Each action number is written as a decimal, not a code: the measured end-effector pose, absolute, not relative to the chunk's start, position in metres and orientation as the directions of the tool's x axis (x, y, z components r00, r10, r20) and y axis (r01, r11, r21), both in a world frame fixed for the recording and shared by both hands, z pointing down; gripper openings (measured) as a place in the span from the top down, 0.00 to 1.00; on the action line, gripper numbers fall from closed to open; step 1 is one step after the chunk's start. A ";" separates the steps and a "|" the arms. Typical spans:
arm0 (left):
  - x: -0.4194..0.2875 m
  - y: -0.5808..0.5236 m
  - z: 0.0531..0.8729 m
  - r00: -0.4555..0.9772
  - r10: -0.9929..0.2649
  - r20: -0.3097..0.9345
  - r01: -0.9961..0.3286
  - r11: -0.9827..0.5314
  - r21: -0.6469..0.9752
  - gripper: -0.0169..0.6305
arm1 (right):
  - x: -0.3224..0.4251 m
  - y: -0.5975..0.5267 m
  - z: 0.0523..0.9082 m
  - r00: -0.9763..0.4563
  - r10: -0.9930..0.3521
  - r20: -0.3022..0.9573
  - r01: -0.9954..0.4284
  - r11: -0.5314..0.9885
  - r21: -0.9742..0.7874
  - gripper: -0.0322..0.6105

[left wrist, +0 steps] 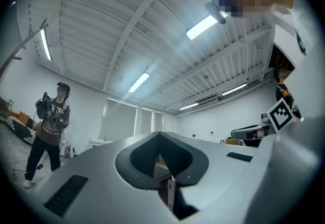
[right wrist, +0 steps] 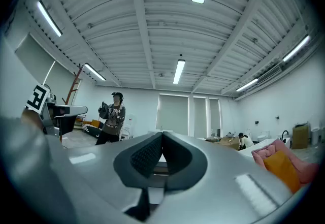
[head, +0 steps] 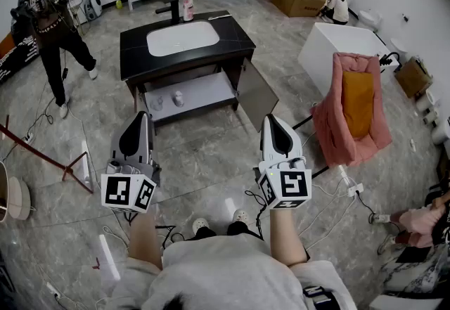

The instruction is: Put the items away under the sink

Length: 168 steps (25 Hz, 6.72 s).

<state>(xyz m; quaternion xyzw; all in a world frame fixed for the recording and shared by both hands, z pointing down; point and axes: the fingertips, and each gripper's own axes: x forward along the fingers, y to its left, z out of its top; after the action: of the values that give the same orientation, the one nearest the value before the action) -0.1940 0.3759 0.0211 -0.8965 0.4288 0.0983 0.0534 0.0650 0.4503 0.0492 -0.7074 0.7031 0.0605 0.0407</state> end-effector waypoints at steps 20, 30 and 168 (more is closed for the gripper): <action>-0.221 0.352 0.027 0.638 -0.729 -0.246 -0.753 -0.658 -0.003 0.97 | 0.032 0.438 0.051 0.027 -0.986 -0.167 -0.998 -0.035 0.046 0.93; -0.200 0.305 0.030 0.642 -0.731 -0.232 -0.753 -0.658 -0.009 0.97 | 0.056 0.382 0.059 0.024 -0.987 -0.156 -1.000 -0.025 0.007 0.93; -0.007 -0.430 0.107 0.403 -0.911 -0.094 -0.914 -0.406 0.018 0.97 | 0.121 -0.542 0.279 -0.695 -0.685 0.220 -0.712 0.698 -0.078 0.53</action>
<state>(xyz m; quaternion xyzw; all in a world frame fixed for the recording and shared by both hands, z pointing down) -0.0071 -0.4297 0.1068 -0.8372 0.5448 0.0441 0.0182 0.1208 -0.5425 0.2786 -0.3808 0.9171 -0.0788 -0.0873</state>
